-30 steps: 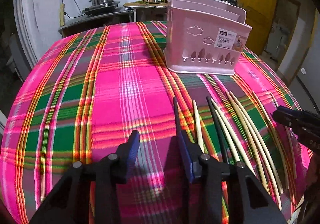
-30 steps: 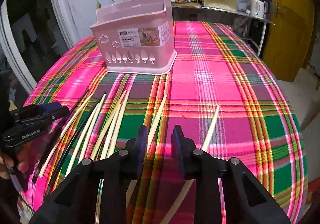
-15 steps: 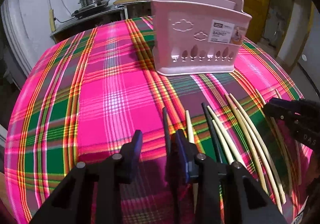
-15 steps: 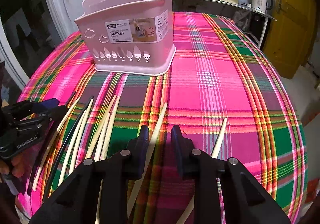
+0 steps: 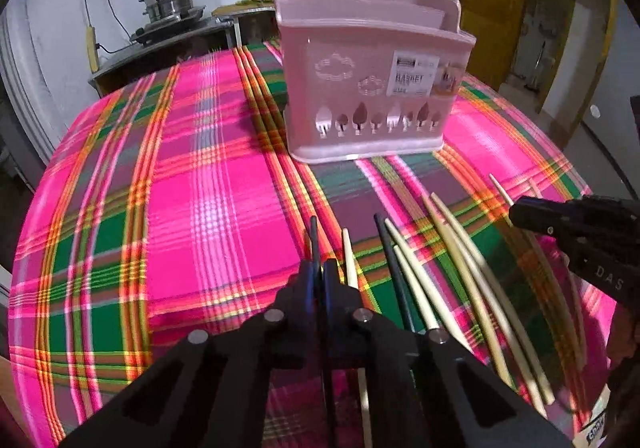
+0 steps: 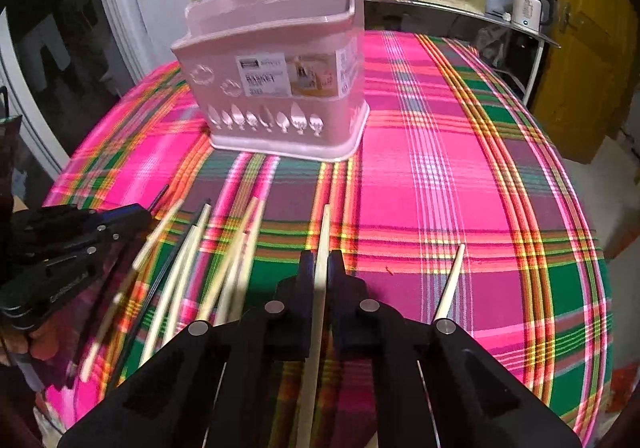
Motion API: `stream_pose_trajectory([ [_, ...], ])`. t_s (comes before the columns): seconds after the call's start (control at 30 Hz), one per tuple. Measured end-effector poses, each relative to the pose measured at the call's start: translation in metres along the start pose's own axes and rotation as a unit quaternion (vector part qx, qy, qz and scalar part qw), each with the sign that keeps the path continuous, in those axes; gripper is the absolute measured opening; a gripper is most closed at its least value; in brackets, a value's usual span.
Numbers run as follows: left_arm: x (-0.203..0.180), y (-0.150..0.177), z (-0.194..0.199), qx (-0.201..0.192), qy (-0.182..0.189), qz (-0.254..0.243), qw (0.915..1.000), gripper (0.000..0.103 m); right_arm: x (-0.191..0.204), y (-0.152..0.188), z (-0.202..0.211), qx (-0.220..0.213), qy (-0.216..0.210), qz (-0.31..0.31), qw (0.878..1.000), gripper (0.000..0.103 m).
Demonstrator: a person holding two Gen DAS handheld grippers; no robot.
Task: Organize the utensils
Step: 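Close the left tool on a black chopstick while the right tool closes on a wooden chopstick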
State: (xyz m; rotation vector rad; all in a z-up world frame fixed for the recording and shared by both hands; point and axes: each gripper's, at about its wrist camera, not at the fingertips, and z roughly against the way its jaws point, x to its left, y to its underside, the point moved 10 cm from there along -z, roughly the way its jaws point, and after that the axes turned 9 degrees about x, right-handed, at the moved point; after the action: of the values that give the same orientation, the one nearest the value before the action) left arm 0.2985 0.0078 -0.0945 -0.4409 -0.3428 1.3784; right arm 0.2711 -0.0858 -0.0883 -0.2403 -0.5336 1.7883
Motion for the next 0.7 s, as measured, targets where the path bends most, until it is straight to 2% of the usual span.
stream_pose_trajectory([
  [0.47,0.005,-0.023,0.105,-0.09,0.019,0.007,0.9957,0.005,0.016,-0.023,0.083,-0.088,-0.035,0.008,0.995,0.006],
  [0.7,0.009,-0.028,0.143,-0.124,0.02,0.011,0.992,0.005,0.013,-0.023,0.11,-0.115,-0.042,0.002,0.993,0.003],
])
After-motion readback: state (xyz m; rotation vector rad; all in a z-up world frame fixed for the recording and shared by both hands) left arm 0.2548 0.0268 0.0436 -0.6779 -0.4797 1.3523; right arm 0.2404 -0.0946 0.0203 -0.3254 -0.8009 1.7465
